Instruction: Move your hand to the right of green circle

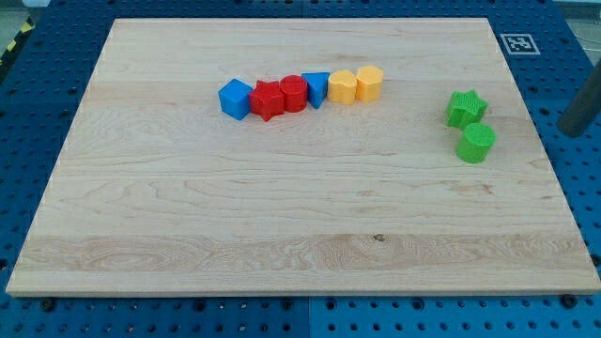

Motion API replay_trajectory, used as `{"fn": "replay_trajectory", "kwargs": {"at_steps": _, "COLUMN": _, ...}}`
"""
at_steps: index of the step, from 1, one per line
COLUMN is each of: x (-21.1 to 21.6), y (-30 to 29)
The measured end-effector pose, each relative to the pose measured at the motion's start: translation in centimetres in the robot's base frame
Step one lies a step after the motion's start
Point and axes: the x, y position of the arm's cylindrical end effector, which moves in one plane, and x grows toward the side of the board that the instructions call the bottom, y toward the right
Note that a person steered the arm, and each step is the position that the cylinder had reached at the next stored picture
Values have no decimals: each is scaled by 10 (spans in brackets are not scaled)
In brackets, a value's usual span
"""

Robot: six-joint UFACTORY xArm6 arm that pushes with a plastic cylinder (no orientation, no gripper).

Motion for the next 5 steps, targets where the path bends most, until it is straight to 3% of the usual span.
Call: {"fn": "replay_trajectory", "kwargs": {"at_steps": 5, "x": 28, "y": -10}}
